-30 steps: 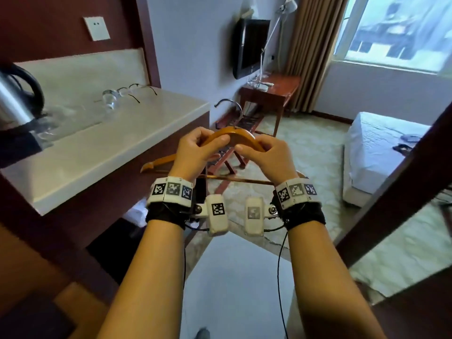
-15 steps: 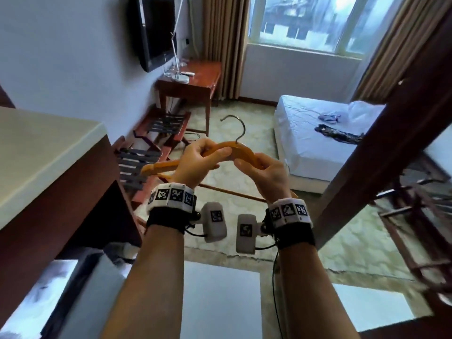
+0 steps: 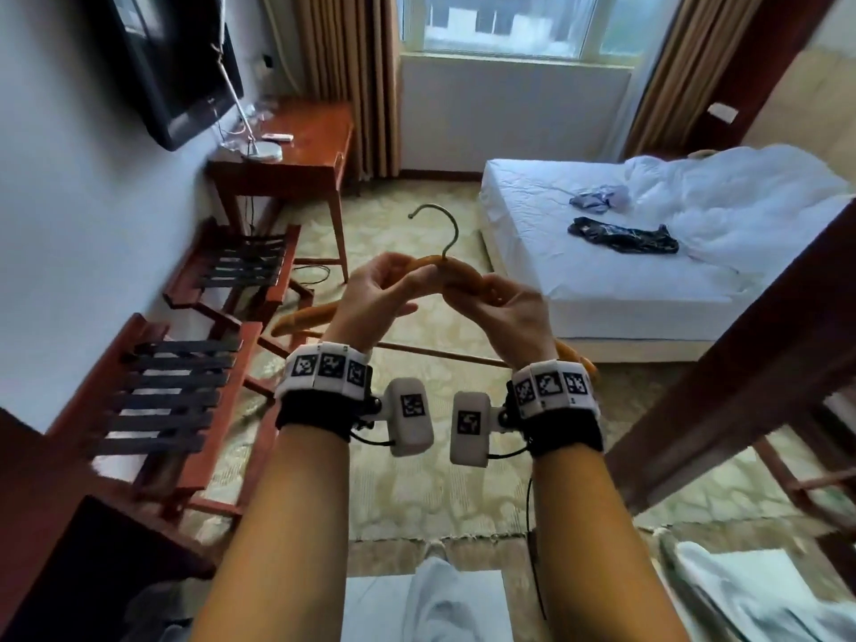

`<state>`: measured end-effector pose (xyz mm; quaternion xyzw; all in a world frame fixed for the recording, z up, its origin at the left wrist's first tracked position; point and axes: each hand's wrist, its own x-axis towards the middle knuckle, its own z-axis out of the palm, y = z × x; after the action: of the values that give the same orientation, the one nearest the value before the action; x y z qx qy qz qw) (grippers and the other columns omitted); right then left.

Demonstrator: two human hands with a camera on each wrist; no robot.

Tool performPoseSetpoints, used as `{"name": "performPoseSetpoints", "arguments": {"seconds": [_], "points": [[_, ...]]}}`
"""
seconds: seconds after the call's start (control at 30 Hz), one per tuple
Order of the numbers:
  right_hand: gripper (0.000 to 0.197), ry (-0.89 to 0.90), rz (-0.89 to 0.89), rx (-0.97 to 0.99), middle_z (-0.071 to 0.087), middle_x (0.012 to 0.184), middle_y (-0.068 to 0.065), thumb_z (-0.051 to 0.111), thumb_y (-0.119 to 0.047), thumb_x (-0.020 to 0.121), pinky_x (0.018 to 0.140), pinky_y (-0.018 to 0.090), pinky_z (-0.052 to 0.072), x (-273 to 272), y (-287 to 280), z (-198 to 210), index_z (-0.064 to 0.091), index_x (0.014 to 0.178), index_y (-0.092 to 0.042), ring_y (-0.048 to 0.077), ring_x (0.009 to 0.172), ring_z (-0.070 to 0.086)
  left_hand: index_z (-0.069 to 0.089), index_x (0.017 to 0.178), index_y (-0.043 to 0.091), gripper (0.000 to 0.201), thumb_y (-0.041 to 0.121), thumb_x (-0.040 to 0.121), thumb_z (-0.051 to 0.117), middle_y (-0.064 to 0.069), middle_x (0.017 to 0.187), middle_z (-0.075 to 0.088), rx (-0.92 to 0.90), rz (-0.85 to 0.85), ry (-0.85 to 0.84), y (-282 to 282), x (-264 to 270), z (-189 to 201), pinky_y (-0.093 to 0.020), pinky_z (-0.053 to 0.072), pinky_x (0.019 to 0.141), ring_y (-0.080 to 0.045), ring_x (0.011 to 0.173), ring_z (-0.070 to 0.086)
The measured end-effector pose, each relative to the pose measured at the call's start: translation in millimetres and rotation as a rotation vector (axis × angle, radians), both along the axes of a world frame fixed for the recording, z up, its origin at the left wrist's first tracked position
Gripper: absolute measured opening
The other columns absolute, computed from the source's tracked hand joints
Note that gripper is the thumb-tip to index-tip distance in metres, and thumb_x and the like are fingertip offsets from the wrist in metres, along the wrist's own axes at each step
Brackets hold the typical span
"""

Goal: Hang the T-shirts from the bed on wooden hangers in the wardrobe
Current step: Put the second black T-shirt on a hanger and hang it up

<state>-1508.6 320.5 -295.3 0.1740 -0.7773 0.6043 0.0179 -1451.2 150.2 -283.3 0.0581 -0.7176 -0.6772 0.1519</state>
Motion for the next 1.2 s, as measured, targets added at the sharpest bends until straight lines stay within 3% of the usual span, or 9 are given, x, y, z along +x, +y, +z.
{"name": "performPoseSetpoints", "arguments": {"seconds": [0.13,0.33,0.5,0.6,0.7,0.83,1.0,1.07,1.2], "points": [[0.024,-0.018,0.032,-0.021,0.069,0.072,0.006,0.087,-0.037,0.072,0.069,0.042,0.051,-102,-37,3,0.075,0.082,-0.018,0.010,0.068,0.058,0.061,0.099,0.018,0.032,0.043,0.080,0.070,-0.004,0.104,0.067,-0.013,0.006,-0.006,-37,-100,4,-0.045,0.057,0.092,-0.019,0.105,0.068],[0.037,0.020,0.036,-0.001,0.068,0.069,0.000,0.081,-0.058,0.063,0.065,0.039,0.050,-245,-96,25,0.074,0.079,-0.025,0.009,0.064,0.057,0.063,0.096,0.020,0.028,0.042,0.082,0.072,-0.008,0.105,0.067,0.018,0.033,0.016,-93,-234,27,-0.048,0.055,0.094,-0.022,0.107,0.067],[0.029,0.047,0.025,0.060,0.068,0.069,-0.001,0.083,-0.051,0.069,0.066,0.040,0.049,-348,-132,25,0.074,0.079,-0.025,0.008,0.063,0.056,0.063,0.099,0.018,0.027,0.040,0.085,0.072,-0.016,0.115,0.067,0.027,0.039,0.016,-131,-337,22,-0.048,0.056,0.093,-0.023,0.107,0.067],[0.034,0.047,0.006,0.068,0.071,0.074,0.002,0.080,-0.058,0.064,0.071,0.044,0.053,-411,-156,15,0.075,0.080,-0.027,0.017,0.067,0.063,0.063,0.095,0.022,0.028,0.044,0.081,0.072,-0.011,0.110,0.068,0.041,0.011,-0.002,-157,-405,13,-0.047,0.056,0.093,-0.024,0.107,0.067],[0.032,0.040,-0.037,0.074,0.074,0.079,0.003,0.082,-0.052,0.069,0.078,0.045,0.054,-478,-179,10,0.077,0.086,-0.025,0.023,0.080,0.069,0.063,0.092,0.023,0.026,0.044,0.080,0.071,-0.007,0.104,0.068,0.042,-0.024,0.001,-182,-482,7,-0.045,0.056,0.092,-0.022,0.106,0.067],[0.020,0.013,-0.114,0.075,0.073,0.077,-0.002,0.084,-0.041,0.075,0.075,0.037,0.053,-569,-206,15,0.076,0.084,-0.025,0.010,0.073,0.065,0.061,0.093,0.018,0.019,0.033,0.090,0.071,-0.004,0.098,0.067,0.030,-0.103,-0.013,-210,-590,12,-0.047,0.056,0.093,-0.021,0.103,0.068],[0.034,0.017,-0.234,0.061,0.073,0.078,-0.009,0.081,-0.055,0.069,0.077,0.038,0.055,-670,-217,28,0.077,0.089,-0.027,0.013,0.080,0.068,0.059,0.088,0.020,0.014,0.028,0.091,0.069,-0.002,0.095,0.067,0.025,-0.225,0.000,-224,-710,33,-0.041,0.056,0.090,-0.014,0.096,0.068],[0.041,-0.003,-0.283,0.045,0.074,0.080,-0.008,0.079,-0.061,0.064,0.082,0.044,0.057,-704,-214,27,0.077,0.089,-0.029,0.016,0.083,0.071,0.059,0.085,0.021,0.014,0.027,0.091,0.070,-0.001,0.094,0.067,0.026,-0.276,-0.005,-219,-751,34,-0.039,0.056,0.088,-0.012,0.093,0.068],[0.032,-0.026,-0.400,0.028,0.074,0.077,-0.008,0.076,-0.063,0.062,0.084,0.048,0.057,-770,-196,15,0.074,0.081,-0.037,0.017,0.083,0.070,0.060,0.087,0.020,0.014,0.029,0.090,0.070,-0.001,0.093,0.067,0.007,-0.370,-0.015,-201,-837,25,-0.041,0.056,0.089,-0.011,0.091,0.067]]}}
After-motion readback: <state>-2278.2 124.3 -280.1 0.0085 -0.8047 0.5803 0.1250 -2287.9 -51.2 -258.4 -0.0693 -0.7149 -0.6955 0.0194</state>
